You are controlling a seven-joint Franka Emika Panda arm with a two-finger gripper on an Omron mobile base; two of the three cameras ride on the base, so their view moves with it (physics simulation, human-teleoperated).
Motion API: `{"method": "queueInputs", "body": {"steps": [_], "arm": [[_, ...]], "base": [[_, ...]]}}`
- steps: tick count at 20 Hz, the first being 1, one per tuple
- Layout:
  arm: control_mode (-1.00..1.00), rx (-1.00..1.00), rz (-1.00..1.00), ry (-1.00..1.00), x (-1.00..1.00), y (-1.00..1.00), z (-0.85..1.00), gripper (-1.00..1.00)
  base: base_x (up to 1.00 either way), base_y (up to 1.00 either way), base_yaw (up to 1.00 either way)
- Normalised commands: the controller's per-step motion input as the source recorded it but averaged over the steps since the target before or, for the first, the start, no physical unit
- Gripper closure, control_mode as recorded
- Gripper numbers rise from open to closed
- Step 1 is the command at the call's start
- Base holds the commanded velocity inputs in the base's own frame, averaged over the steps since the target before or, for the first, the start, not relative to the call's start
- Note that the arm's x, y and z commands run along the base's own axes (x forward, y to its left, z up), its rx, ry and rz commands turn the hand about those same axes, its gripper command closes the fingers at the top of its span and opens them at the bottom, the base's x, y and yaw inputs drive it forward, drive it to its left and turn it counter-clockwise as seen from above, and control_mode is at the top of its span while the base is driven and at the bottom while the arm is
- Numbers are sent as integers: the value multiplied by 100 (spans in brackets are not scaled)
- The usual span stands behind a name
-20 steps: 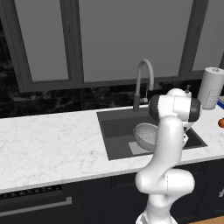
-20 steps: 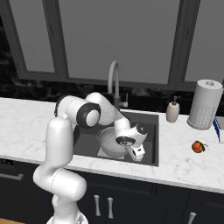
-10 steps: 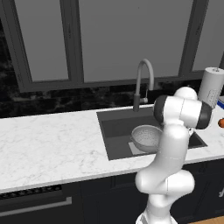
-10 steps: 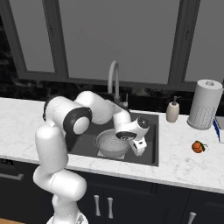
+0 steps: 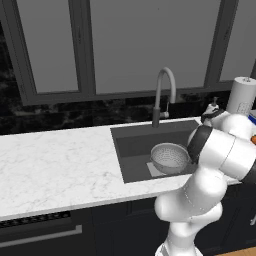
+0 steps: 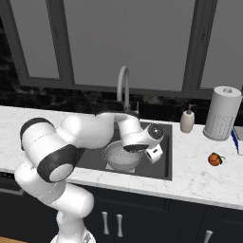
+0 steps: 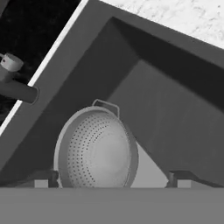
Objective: Put the colander in the sink, put the orange in the colander, and turn on the sink faucet and pour water over the colander.
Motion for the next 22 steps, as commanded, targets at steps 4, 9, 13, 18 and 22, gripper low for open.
{"method": "queueInputs", "body": {"steps": [4,9,13,18,22], "arm": [[-100,-14,0,-24,-65,0,86,-100],[-100,-27,-1,-5,-61,0,70,-100],[-100,-44,-5,7,-38,-14,37,-100],[-100,-36,-11,20,-26,-29,32,-100],[-100,4,-34,13,-15,-83,3,-100]], "base": [[0,0,0],[0,0,0],[0,0,0],[0,0,0],[0,0,0]]}}
